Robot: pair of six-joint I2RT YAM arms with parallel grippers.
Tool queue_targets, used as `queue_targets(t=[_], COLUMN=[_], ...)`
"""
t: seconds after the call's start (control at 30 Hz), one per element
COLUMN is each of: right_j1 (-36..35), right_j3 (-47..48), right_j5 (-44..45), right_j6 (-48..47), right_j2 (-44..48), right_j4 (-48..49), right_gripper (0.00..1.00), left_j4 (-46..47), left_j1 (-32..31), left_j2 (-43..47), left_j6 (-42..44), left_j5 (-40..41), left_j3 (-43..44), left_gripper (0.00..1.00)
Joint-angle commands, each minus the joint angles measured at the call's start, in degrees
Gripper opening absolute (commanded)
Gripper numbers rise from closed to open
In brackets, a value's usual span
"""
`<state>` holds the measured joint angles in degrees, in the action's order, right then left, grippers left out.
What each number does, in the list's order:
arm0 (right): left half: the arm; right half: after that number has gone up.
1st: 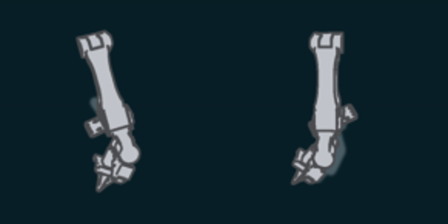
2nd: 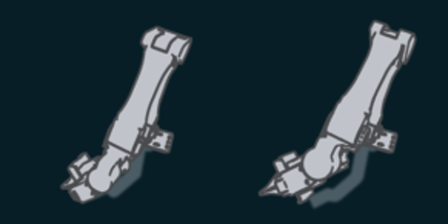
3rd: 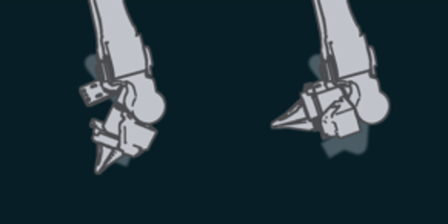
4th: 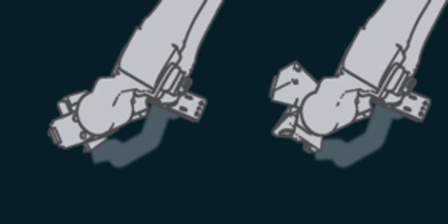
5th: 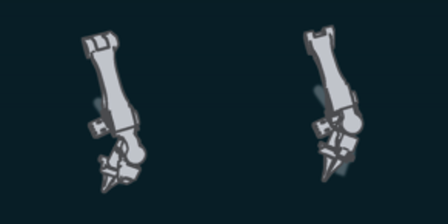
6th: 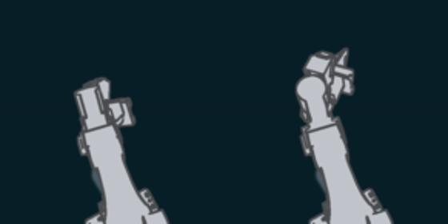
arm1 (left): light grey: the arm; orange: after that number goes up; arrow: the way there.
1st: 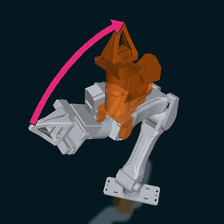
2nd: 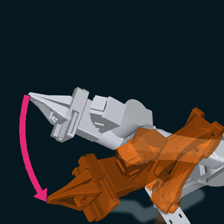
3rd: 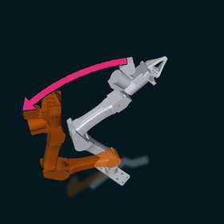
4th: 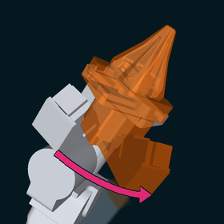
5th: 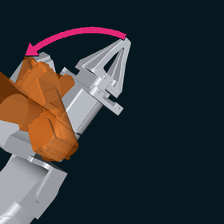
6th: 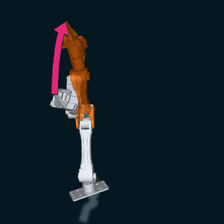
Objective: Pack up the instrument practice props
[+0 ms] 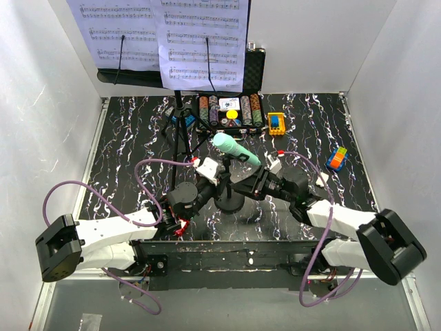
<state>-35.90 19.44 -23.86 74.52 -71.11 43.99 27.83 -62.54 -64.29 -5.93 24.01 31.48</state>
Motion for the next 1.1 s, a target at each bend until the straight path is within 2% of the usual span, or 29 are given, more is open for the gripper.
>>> queue_targets(t=[0.0,0.17,0.3,0.57,0.8,0.9,1.0,1.03,1.07], right_j1=[-0.3,-2.2,-6.5,-21.8,-33.2,-36.3,-37.3,-37.3,-37.4], right_j3=[6.4,8.2,9.4,11.1,13.0,14.2,15.4,15.7,15.6], right_j5=[4.1,10.7,18.6,45.2,61.4,65.9,65.8,64.6,63.4], right_j6=[-20.2,-32.5,-41.2,-57.8,-72.6,-76.0,-75.0,-73.2,-72.2], right_j2=[8.0,12.4,14.2,16.7,15.8,14.3,14.2,14.8,15.6], right_j4=[-17.0,-26.9,-31.8,-37.2,-39.4,-40.7,-42.6,-43.6,-43.9], right_gripper=[0.06,0.04,0.02,0.01,0.01,0.01,0.01,0.03,0.1], left_j4=[-3.3,-3.8,-4.3,-5.4,-5.4,-5.2,-5.0,-5.2,-5.2], left_j1=[-0.6,-0.6,-0.7,-1.2,-1.3,-1.2,-1.3,-1.3,-1.3], left_j2=[-0.3,-1.7,-2.9,-4.4,-5.1,-5.2,-5.5,-5.5,-5.5], left_j6=[0.0,-0.9,-1.5,-1.4,-1.8,-2.2,-2.5,-2.5,-2.5], left_j5=[0.1,0.0,0.2,1.0,1.2,1.3,1.2,1.2,1.3], left_j3=[0.0,0.4,1.2,2.9,3.0,2.5,2.3,2.3,2.2], left_gripper=[0.0,0.0,0.0,0.0,0.0,0.0,0.0,0.0,0.0])
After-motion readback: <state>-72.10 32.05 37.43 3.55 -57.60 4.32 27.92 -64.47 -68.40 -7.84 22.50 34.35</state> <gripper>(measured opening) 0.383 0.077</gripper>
